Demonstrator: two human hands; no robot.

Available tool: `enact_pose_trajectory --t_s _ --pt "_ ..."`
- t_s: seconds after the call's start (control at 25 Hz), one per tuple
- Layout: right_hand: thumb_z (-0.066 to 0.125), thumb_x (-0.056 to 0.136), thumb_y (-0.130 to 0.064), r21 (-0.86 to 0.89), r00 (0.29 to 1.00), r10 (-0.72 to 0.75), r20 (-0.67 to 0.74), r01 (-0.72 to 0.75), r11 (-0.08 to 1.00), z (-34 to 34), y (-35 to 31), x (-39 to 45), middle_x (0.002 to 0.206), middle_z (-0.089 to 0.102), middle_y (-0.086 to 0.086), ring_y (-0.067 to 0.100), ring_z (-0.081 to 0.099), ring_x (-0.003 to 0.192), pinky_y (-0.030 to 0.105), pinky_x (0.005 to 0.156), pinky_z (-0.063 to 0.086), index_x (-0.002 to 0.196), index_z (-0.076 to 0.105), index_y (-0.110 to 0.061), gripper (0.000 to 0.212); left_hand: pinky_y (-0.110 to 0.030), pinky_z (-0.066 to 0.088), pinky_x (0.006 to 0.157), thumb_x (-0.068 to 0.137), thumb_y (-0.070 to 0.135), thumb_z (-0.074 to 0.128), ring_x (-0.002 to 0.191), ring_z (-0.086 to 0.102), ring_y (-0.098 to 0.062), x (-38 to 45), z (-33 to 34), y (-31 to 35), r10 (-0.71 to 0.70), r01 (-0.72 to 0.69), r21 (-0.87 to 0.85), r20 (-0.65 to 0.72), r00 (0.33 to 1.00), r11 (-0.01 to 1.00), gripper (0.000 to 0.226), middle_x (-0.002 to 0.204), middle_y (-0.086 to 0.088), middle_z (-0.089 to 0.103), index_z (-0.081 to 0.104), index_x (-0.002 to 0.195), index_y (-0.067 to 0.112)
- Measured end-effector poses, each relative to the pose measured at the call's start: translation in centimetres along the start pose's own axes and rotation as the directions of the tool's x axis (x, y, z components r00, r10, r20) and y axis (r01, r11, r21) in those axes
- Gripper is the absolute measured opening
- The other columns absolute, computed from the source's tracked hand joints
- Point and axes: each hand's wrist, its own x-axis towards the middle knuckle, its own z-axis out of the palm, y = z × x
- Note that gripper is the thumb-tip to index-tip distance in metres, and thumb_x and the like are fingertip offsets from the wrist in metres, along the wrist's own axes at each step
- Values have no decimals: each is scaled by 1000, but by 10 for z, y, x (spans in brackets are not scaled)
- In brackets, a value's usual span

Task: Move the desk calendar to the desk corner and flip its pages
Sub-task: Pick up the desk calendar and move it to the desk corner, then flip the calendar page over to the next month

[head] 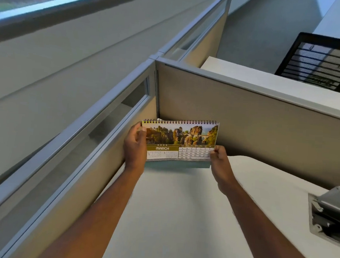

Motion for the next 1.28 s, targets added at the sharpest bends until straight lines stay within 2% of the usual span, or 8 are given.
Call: enact_pose_trajectory --t_s 0.08,0.28,0.44,0.6,0.84,0.92,1.04,1.28 --pt "34 109 -27 22 1000 -3 21 3 1000 9 7 18 117 64 4 13 61 106 20 79 50 121 47 -13 23 -38 65 77 109 31 49 106 75 -22 17 2 -9 -22 22 13 -27 999 1000 29 120 -7 72 62 135 28" --pt "34 109 -29 79 997 -20 72 14 997 26 23 46 112 61 1 9 59 102 14 73 51 118 46 -13 22 -26 64 65 108 35 51 91 79 -14 30 -3 -34 -61 60 -13 -61 996 998 35 107 -3 75 64 132 14" --pt "33 109 -28 90 996 -35 81 28 996 28 33 57 115 59 3 9 58 102 14 72 52 119 44 -10 23 -20 61 60 106 38 55 83 79 -6 34 -1 -35 -82 78 -60 -74 994 995 33 101 -1 76 66 123 12" --pt "33 110 -21 109 996 -44 74 36 993 26 40 58 120 59 5 13 57 108 15 78 52 128 42 -3 28 -24 62 58 100 45 64 84 81 -13 36 9 -29 -107 97 -106 -92 990 990 25 97 -3 79 66 106 21" --pt "51 104 -25 133 998 25 -66 -16 991 36 39 42 130 61 -2 16 60 117 18 80 51 136 43 -19 34 -27 63 56 100 38 66 85 81 -11 39 12 -16 -110 97 -125 -108 988 987 7 98 1 77 67 101 31" --pt "53 103 -22 77 994 25 -107 -16 997 40 40 35 137 60 0 19 59 121 30 90 57 138 44 -22 36 -30 66 59 101 35 66 88 81 -12 38 13 -12 -82 71 -100 -115 990 992 4 102 -3 76 67 97 34" --pt "53 103 -18 4 990 29 -137 -29 1000 41 41 27 144 57 4 23 55 129 44 103 53 142 46 -22 39 -30 66 60 101 32 65 89 80 -13 38 11 -7 -57 50 -62 -113 992 997 7 105 -4 74 67 94 33" --pt "60 99 -21 -26 986 7 -164 -11 1000 39 48 20 145 58 6 27 57 128 41 100 51 136 54 -18 37 -34 67 65 102 32 64 95 79 -18 40 8 -11 -18 16 -22 -87 996 1000 8 112 -7 73 66 94 31"
